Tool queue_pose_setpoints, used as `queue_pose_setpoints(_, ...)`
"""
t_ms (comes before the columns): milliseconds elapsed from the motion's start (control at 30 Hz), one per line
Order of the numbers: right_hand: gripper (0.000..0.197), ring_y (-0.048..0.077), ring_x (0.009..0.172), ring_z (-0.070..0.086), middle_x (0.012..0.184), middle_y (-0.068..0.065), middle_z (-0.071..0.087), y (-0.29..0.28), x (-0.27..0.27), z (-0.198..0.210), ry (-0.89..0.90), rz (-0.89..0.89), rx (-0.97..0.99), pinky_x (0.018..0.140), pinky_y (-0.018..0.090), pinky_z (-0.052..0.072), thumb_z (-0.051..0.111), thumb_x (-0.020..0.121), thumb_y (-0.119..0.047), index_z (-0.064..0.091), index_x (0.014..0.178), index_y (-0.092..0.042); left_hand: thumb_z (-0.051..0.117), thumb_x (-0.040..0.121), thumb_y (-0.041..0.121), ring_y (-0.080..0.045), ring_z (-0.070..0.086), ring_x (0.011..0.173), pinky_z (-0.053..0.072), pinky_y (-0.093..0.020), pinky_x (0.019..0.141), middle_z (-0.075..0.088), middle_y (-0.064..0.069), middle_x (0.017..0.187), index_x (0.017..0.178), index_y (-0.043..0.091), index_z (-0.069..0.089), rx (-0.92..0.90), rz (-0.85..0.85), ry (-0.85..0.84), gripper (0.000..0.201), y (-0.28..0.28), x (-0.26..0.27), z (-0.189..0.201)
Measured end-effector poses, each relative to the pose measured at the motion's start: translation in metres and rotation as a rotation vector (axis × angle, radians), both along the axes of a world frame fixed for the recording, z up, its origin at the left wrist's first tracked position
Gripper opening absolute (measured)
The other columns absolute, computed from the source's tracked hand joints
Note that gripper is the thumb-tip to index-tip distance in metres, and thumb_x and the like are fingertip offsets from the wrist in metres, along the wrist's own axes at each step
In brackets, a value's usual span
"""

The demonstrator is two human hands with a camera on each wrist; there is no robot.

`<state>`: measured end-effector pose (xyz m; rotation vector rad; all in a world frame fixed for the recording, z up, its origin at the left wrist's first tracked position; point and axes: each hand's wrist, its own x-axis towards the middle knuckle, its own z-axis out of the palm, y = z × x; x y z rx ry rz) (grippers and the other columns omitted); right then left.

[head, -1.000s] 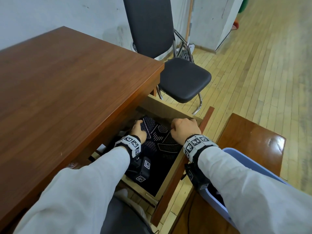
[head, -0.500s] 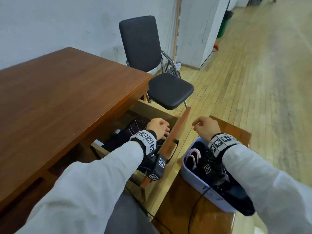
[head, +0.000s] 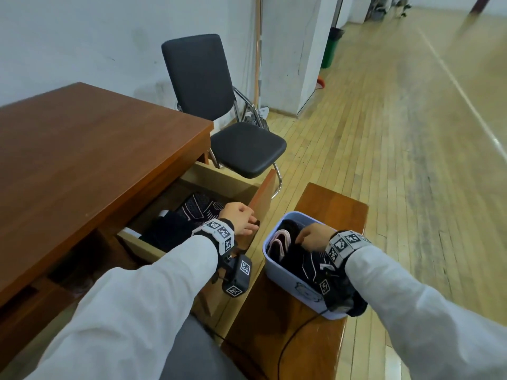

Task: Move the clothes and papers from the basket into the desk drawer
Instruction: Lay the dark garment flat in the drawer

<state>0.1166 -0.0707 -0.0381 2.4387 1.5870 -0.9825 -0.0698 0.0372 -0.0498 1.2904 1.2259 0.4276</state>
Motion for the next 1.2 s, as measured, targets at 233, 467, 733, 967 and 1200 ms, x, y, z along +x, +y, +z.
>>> queue_pose_setpoints(233,0.024,0.013,0.106,0.060,0.118,-0.002,0.067,-0.005,0.015,0.001,-0.014,0.043,0.123,0.089,0.022,0.046,0.066,0.088,-0.020,0.072,0.111,-0.022,0.042,0.099,0.009,-0.022,0.067,0.086,0.055,-0.023,0.064,0.062,-0.013,0.105,0.122,-0.001,0.053,0.029,-0.014,0.004,0.027,-0.005,-0.001,0.002)
queue_pose_setpoints(467,0.022,0.013,0.089,0.065,0.100,-0.004,0.072,-0.003,0.018,0.012,-0.144,0.059,0.275,0.083,0.031,0.057,0.060,0.092,-0.031,0.073,0.109,-0.031,0.039,0.099,0.002,-0.025,0.065,0.091,0.052,-0.020,0.059,0.060,-0.021,0.118,0.123,-0.005,0.051,-0.009,-0.017,-0.018,0.028,-0.007,-0.003,0.007)
queue_pose_setpoints(733,0.022,0.018,0.100,0.062,0.104,-0.002,0.071,0.012,0.011,0.026,-0.080,0.059,0.507,0.088,0.037,0.054,0.054,0.090,-0.019,0.072,0.102,-0.022,0.057,0.091,0.041,-0.017,0.067,0.096,0.055,-0.031,0.085,0.063,-0.006,0.112,0.127,0.007,0.052,0.034,-0.067,0.010,0.049,-0.007,-0.005,0.005)
queue_pose_setpoints(967,0.021,0.014,0.109,0.053,0.110,-0.001,0.066,0.027,-0.021,0.039,0.056,0.235,0.632,0.098,0.030,0.041,0.060,0.089,-0.014,0.075,0.102,-0.020,0.060,0.088,0.042,-0.019,0.065,0.102,0.056,-0.037,0.088,0.067,-0.006,0.109,0.123,0.014,0.056,-0.068,-0.352,-0.185,0.045,-0.027,0.022,0.025)
queue_pose_setpoints(1200,0.048,0.021,0.120,0.053,0.134,0.003,0.054,0.008,0.002,0.022,0.172,-0.244,0.469,0.091,0.027,0.044,0.063,0.090,-0.018,0.047,0.136,-0.016,0.051,0.089,-0.002,-0.030,0.062,0.109,0.055,-0.044,0.089,0.064,-0.014,0.108,0.113,0.005,0.062,-0.051,-0.304,-0.088,0.027,-0.015,0.015,0.024)
